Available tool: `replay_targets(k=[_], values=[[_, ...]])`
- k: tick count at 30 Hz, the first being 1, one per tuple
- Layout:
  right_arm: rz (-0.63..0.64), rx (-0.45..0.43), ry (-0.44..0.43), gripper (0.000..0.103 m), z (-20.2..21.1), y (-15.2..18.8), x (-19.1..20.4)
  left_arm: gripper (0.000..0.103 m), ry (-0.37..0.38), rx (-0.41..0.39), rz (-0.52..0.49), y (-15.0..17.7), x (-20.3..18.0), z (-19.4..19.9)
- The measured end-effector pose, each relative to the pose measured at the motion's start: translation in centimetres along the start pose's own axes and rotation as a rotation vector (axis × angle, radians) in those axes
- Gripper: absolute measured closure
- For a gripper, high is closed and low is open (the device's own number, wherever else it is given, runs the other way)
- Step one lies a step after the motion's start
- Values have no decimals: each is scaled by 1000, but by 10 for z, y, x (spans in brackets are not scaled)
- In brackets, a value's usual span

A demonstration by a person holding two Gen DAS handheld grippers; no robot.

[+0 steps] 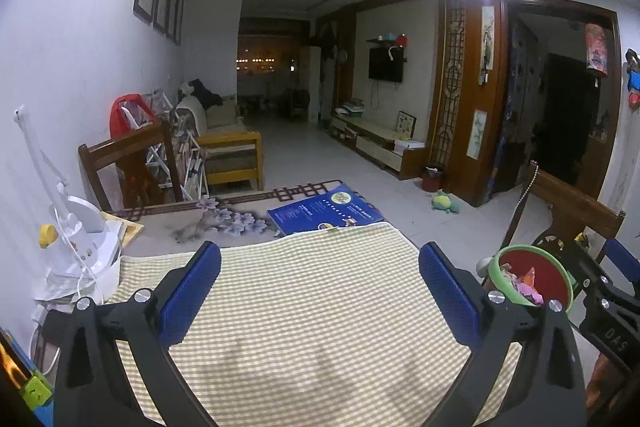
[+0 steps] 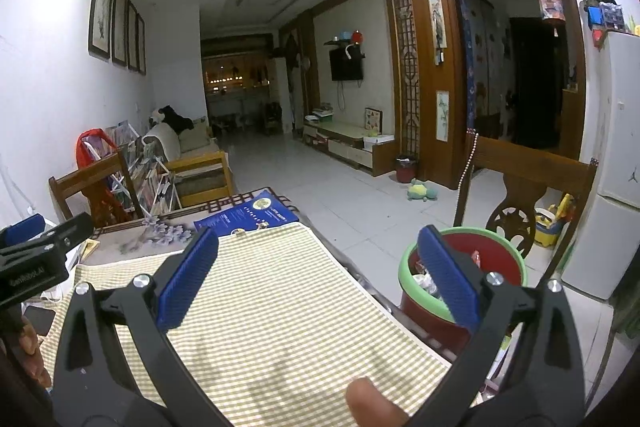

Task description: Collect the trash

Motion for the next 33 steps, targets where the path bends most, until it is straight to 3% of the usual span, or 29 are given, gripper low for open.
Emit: replay_targets(k=[33], values=[[2, 41, -11, 5, -14, 3, 3, 8, -25, 32, 15, 7, 16, -13]])
Point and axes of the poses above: each gripper's, at about its wrist camera, not at the fingertips, and z roughly against the way its jaws point, x to its left, y to its underside, the point moved 7 cm from there along -z, roughly the way its jaws point, and after that the axes turned 6 degrees about -x, right-handed, at the moved point
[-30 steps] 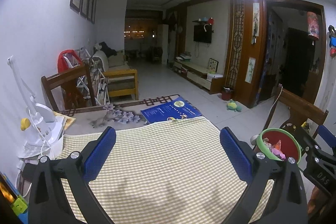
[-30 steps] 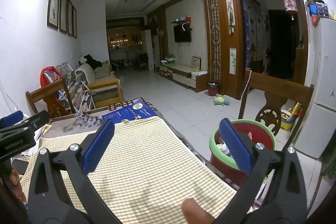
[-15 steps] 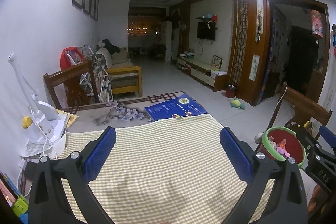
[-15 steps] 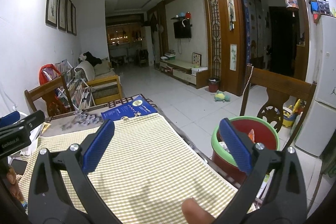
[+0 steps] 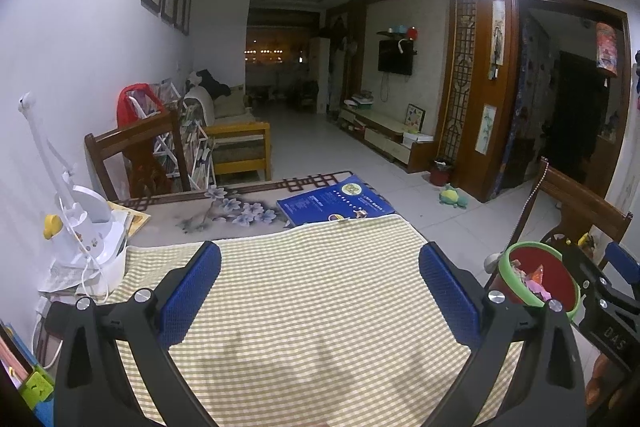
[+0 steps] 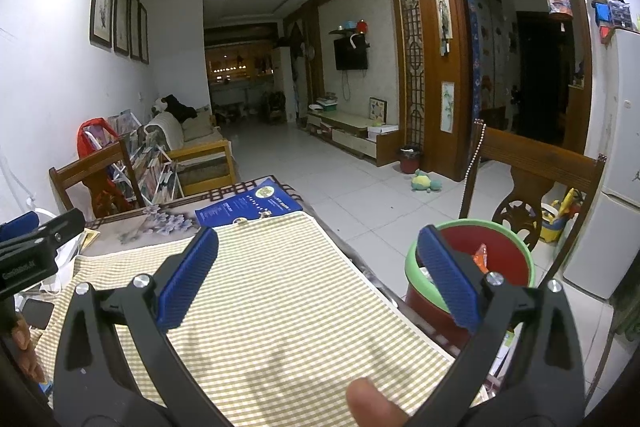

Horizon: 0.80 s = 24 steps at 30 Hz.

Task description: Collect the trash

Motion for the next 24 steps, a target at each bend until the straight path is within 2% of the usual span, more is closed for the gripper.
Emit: replay_targets(k=[15, 24], values=[[12, 36, -2, 5, -11, 10, 1, 8, 7, 30, -6, 6, -1, -8], [41, 103, -33, 5, -38, 26, 5, 8, -13, 66, 8, 11, 3, -24]])
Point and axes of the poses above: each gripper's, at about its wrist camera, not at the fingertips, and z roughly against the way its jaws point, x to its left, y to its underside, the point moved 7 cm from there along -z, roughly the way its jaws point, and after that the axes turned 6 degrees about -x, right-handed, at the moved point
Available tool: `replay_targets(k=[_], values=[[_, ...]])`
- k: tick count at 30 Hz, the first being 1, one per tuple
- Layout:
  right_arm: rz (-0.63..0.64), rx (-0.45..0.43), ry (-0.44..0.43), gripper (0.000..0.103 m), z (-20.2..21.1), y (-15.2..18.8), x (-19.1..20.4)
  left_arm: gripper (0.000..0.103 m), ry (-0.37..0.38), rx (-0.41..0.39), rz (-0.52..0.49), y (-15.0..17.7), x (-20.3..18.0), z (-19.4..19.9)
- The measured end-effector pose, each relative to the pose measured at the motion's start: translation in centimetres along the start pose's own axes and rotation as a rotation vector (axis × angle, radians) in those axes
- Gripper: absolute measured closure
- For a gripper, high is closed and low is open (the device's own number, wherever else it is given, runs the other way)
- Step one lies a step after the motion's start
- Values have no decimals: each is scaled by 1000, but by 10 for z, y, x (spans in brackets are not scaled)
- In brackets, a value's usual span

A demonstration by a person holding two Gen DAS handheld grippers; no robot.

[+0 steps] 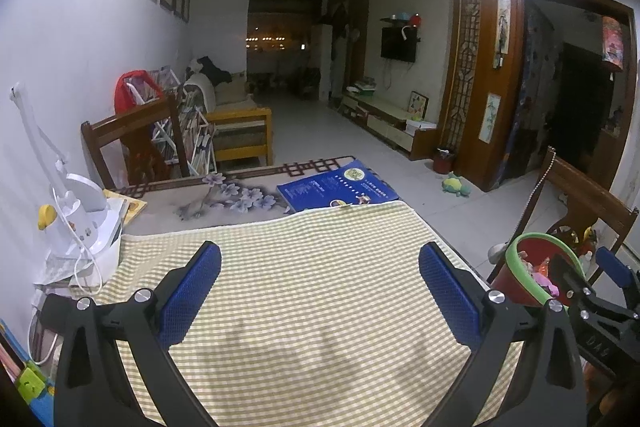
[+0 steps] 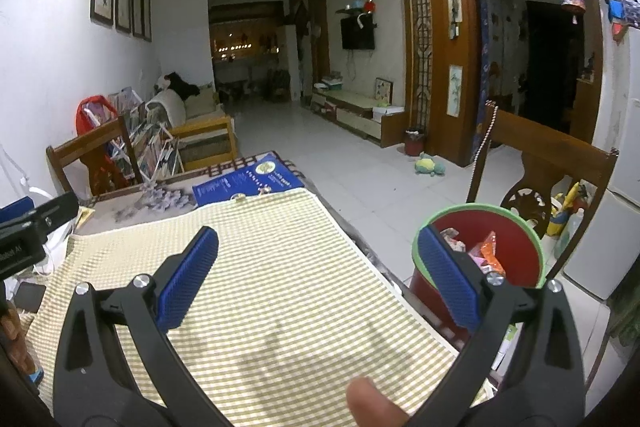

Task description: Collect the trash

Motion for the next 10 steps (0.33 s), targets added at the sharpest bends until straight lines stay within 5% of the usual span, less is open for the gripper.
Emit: replay_targets(k=[10], values=[[176, 239, -160, 5, -108, 71, 23, 8, -87, 74, 61, 19, 20, -22]])
Point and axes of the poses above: each gripper's, at about its wrist camera, not at the fingertips, and z roughly against the way its jaws point, x to its left, y to its underside, the point moved 7 cm from there along -z, roughly the way its jaws point, and after that the axes turned 6 degrees about -x, right-handed, at the moved point
